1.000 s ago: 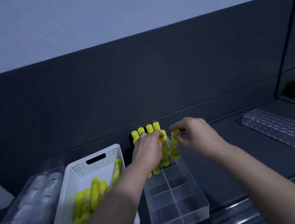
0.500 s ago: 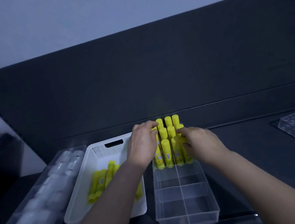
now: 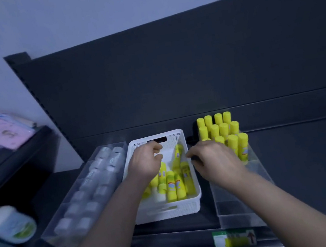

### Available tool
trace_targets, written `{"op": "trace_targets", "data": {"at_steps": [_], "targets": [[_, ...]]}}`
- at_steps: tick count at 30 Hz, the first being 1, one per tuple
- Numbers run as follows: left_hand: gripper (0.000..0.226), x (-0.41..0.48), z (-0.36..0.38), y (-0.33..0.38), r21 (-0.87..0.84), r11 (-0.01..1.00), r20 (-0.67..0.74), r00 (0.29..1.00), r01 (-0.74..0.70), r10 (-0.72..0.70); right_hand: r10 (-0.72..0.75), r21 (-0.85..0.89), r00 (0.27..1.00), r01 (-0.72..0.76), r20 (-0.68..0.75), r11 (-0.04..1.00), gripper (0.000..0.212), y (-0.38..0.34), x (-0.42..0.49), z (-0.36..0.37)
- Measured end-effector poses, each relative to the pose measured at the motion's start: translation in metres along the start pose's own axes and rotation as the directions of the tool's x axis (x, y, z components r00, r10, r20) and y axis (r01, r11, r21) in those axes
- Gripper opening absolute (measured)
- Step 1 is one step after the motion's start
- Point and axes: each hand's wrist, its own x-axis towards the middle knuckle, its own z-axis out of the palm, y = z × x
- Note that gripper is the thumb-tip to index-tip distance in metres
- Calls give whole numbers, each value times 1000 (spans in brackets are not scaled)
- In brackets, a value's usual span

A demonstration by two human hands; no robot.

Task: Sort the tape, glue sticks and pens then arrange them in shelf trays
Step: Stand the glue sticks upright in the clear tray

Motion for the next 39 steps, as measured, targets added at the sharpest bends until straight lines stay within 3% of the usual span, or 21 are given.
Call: {"op": "trace_targets", "data": {"at_steps": [5,9,12,17,28,30,32,35,39], "targets": [[31,-4,4,-24,5,1000,248,969,7,-8,93,-25,990,-90,102,996,30,-15,-1,24],[56,-10,14,-14,106,972,514,849,-208,125,152,-6,982,-152,114,988,29,-16,-3,32],[55,-13,25,-7,214,903,596,782,-373,182,172,-18,979,-171,110,985,32,-18,-2,33],[58,-9,31,-5,307,825,585,778,-474,229,204,-17,973,-204,108,979,32,-21,-4,31],[72,12,30,-22,195,887,563,788,-420,249,242,-73,952,-233,187,970,42,-24,-1,32],[69,13,30,-26,133,925,581,784,-356,218,239,-79,953,-228,186,970,40,-24,-1,32],[62,17,26,-24,39,976,528,834,-216,164,233,-76,954,-222,189,972,37,-23,-1,30],[34,27,23,-13,34,991,301,947,-129,112,213,-90,960,-200,181,976,26,-23,-1,27],[13,37,28,3,120,992,229,973,-35,7,186,-120,976,-173,110,978,28,-24,2,23]]}}
